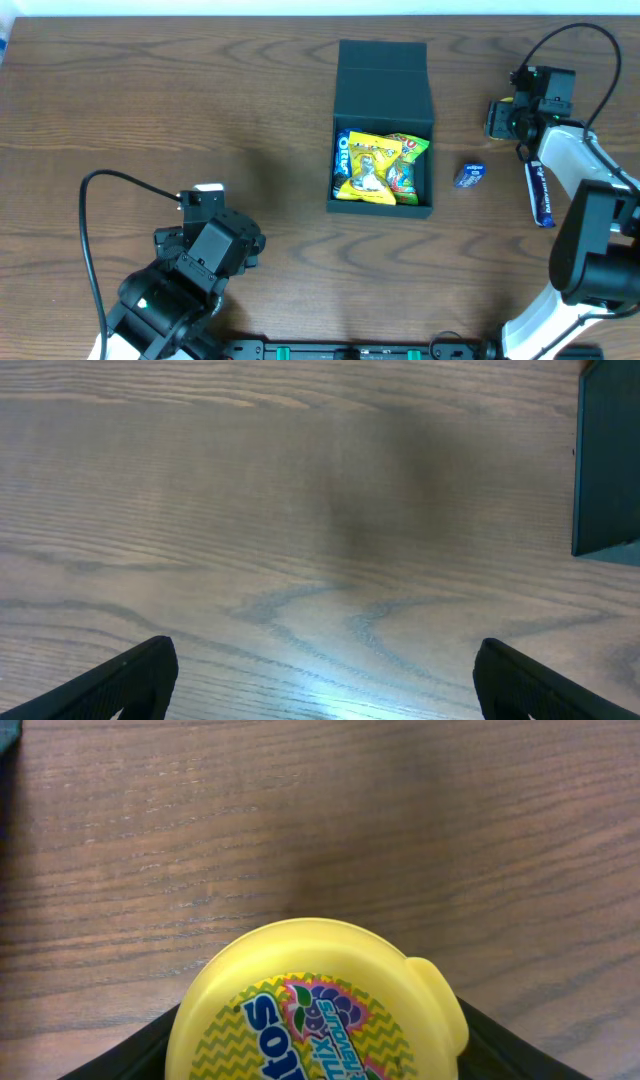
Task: Pack container
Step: 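Lower the right gripper onto the yellow Mentos tube and grasp it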
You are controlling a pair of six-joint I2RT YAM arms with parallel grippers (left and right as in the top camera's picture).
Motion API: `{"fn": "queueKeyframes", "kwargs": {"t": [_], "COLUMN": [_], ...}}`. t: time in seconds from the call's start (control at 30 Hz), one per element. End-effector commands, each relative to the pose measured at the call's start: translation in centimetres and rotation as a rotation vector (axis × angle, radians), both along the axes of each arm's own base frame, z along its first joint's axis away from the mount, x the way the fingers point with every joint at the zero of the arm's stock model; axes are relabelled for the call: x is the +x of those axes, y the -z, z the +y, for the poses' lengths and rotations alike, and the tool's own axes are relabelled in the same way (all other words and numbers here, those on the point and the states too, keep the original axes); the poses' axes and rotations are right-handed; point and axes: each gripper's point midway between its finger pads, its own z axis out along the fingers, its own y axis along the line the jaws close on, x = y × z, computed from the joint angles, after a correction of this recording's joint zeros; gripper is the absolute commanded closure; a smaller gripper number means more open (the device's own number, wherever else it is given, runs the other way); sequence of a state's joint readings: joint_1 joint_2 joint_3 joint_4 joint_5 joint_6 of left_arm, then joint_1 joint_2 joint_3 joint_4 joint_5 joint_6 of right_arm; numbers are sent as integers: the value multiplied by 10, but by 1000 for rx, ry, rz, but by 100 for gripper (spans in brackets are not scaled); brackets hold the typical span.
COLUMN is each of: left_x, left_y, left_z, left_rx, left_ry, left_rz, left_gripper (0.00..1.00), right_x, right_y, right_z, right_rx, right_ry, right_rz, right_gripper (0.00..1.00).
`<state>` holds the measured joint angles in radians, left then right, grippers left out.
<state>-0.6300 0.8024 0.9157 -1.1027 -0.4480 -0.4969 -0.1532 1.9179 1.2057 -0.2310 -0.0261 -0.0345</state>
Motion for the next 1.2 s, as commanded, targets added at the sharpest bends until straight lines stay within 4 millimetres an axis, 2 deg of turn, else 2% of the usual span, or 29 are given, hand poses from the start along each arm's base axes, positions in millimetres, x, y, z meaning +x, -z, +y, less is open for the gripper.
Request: {"fn": "queueKeyframes", "kwargs": {"t": [0.0,0.77,0.9,1.0,1.17], "left_x": [-1,-1,-1,-1,-1], "left_y": [1,1,1,1,1], "left_z": [2,2,2,2,2], "left_rx": [8,8,8,8,8], "left_ry": [-3,-3,-3,-3,-3], "left_rz": [3,3,3,3,3], "left_gripper": [5,5,4,5,5], "right_x": [6,3,2,2,2], "right_y": [-5,-2,-2,-2,-2], "right_z": [4,4,4,5,7], "right_rx": [-5,-2,-2,6,23], "right_ry": [-9,-9,-9,0,19], "right_rz": [-12,5,7,9,7], "right_gripper": [34,57,64,76,86]}}
